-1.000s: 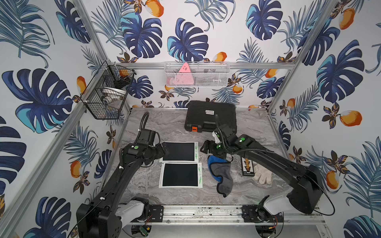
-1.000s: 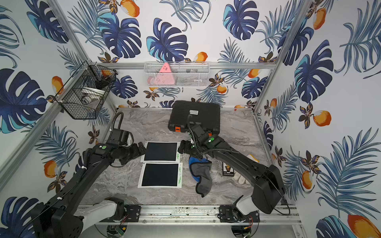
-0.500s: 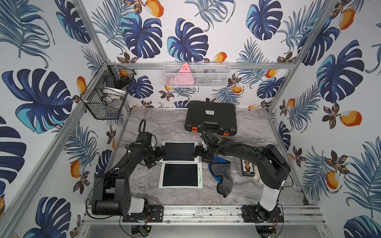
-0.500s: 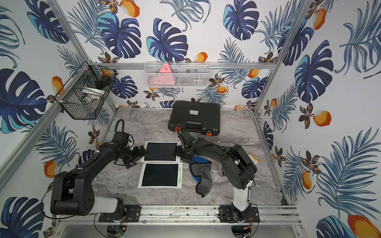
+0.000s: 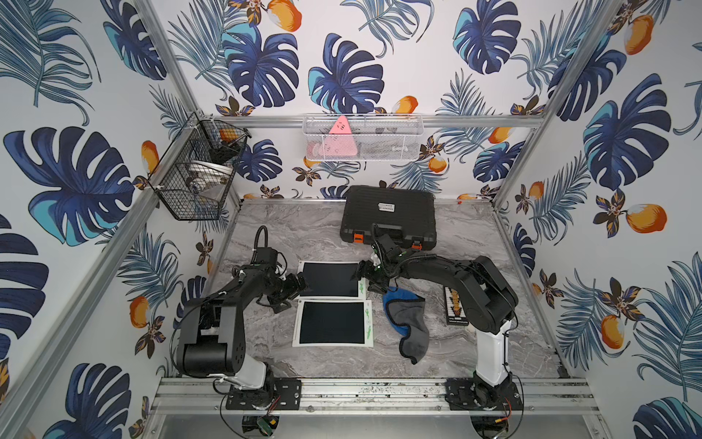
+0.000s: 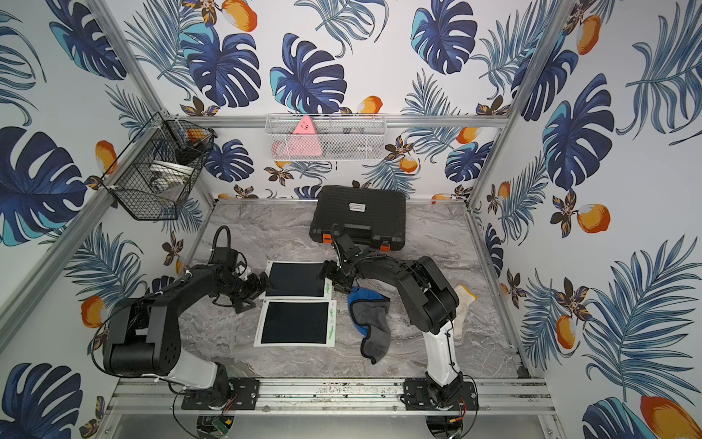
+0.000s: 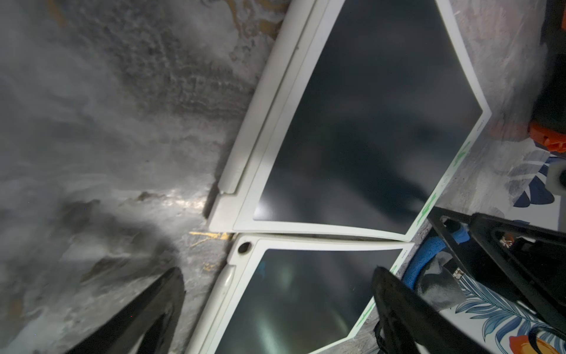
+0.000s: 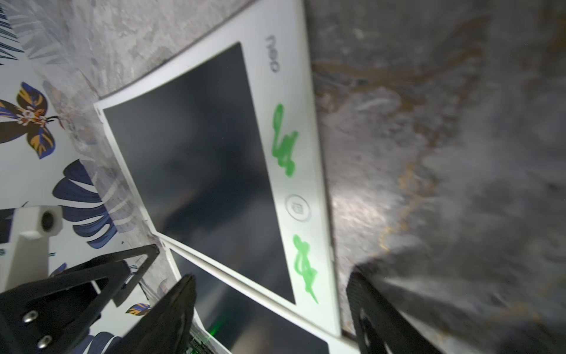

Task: Wipe the drawing tablet
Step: Move the drawing tablet to the center of the board.

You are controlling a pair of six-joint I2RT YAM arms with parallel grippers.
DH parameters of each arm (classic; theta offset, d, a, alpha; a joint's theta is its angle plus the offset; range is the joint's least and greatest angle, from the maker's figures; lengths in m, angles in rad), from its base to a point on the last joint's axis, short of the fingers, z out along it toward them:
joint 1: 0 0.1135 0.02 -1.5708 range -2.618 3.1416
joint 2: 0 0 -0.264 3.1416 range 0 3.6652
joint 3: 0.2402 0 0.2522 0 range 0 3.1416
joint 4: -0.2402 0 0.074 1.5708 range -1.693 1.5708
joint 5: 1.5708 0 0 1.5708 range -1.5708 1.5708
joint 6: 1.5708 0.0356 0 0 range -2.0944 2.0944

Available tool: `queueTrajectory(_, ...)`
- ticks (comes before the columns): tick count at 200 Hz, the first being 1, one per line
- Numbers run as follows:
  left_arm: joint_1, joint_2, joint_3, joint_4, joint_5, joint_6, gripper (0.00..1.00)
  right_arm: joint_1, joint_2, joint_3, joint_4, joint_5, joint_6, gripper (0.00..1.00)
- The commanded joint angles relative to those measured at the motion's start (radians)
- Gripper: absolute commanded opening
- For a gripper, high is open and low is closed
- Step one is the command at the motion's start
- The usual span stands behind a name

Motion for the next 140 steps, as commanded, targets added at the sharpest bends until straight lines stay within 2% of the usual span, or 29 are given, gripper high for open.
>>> queueTrajectory(1,0.002,0.021,0.001,0.038,0.027,0.008,0.99,0.0,0.047,0.017,-0.029,0.003,0.028,0.81)
queueTrajectory(60,0.006,0.129,0.096,0.081,0.001,-0.017,0.99,-0.001,0.158,0.164,-0.052,-0.029,0.031,0.81)
queueTrajectory(106,0.019,0.212,0.203,0.061,-0.041,-0.001,0.99,-0.003,0.292,0.378,-0.123,-0.061,0.015,0.81)
queueTrajectory(123,0.02,0.194,0.218,0.038,-0.078,0.011,0.99,-0.006,0.284,0.421,-0.163,-0.04,-0.011,0.81)
queueTrajectory(140,0.017,0.147,0.223,-0.001,-0.106,0.012,0.99,-0.007,0.202,0.404,-0.189,0.015,-0.05,0.8)
